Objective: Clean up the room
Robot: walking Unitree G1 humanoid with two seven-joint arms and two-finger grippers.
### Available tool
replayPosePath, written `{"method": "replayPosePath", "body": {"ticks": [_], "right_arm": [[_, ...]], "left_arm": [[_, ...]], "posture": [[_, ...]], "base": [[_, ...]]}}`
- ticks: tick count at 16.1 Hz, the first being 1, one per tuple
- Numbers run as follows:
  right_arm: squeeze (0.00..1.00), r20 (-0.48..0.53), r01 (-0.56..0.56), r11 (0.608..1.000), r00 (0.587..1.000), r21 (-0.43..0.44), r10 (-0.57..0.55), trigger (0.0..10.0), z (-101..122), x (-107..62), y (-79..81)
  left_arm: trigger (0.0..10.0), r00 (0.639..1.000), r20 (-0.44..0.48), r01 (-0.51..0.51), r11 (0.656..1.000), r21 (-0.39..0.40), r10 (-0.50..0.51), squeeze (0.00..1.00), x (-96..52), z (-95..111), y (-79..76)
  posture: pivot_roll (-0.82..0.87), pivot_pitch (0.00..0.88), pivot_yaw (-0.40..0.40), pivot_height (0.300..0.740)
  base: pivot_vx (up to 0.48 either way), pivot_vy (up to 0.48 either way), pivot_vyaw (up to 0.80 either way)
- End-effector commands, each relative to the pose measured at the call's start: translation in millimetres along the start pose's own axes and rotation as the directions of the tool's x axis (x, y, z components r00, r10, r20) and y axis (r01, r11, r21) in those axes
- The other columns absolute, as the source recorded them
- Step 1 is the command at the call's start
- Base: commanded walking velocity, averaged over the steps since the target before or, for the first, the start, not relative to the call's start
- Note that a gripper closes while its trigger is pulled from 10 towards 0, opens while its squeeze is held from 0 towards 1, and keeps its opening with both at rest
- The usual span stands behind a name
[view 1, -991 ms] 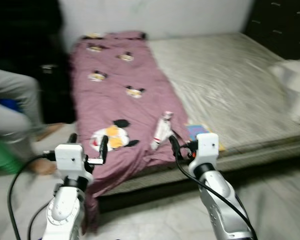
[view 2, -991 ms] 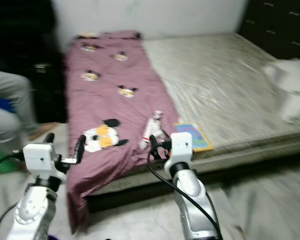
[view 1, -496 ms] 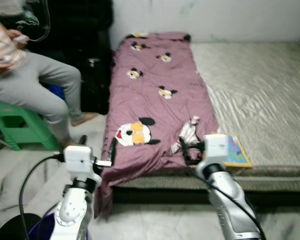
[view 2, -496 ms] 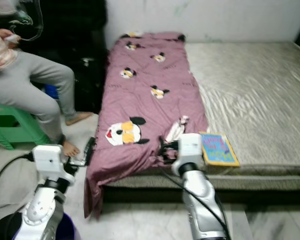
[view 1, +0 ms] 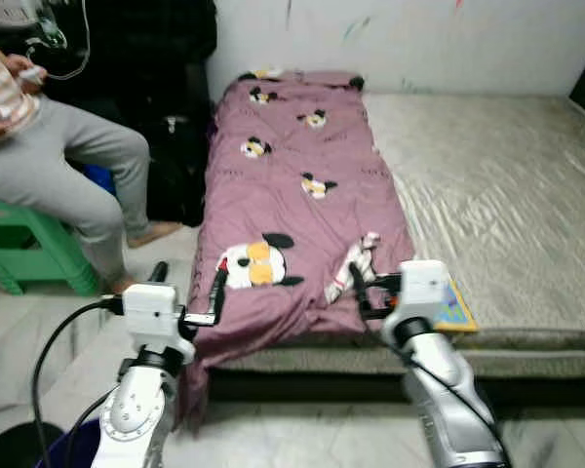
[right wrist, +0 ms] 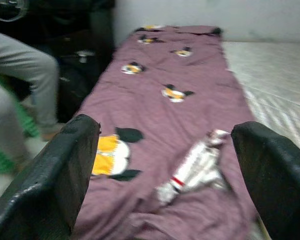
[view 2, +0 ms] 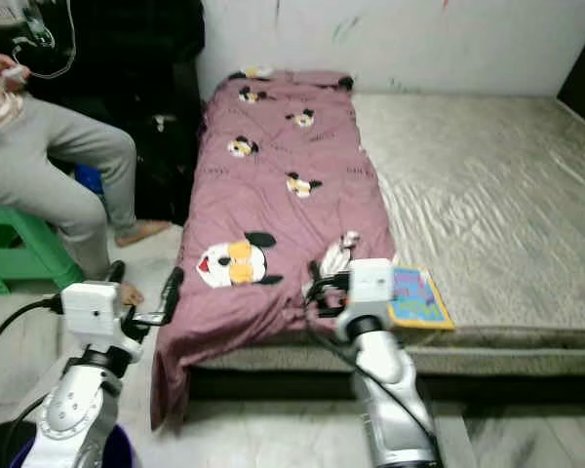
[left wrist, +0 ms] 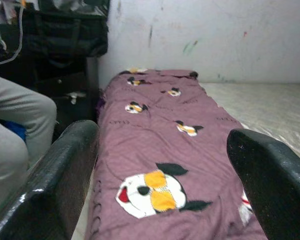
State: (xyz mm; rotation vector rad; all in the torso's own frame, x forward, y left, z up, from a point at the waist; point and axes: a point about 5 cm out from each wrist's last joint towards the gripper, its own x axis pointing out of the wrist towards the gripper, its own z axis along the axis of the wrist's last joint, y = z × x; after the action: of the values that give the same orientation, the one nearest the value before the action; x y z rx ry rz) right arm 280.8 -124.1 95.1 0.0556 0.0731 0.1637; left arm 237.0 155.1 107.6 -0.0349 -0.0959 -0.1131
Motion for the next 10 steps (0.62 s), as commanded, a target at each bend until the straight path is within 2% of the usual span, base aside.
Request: {"method": "replayPosePath", "body": {"ticks": [1,10], "right_arm": [[0.00,0.005,0.006,1.000,1.000,-0.010,-0.006,10.0,1.1,-0.3,-1.8],[0.00,0.002,0.011,1.000,1.000,-0.012,-0.011,10.0,-0.3,0.4,-3.7]], "left_arm": [[10.0,1.000,0.004,0.002,1.000,0.002,-0.002,0.00,0.2,1.1,0.0],[10.0,1.000,0.006,0.009,1.000,0.003,-0.009,0.00,0.6,1.3,0.0]], "posture": [[-0.01,0.056,-0.036,0.740],[-0.01,0.059,-0.034,0.740]], "base": [[0.289,0.000,0.00],[0.290,0.000,0.00]]}}
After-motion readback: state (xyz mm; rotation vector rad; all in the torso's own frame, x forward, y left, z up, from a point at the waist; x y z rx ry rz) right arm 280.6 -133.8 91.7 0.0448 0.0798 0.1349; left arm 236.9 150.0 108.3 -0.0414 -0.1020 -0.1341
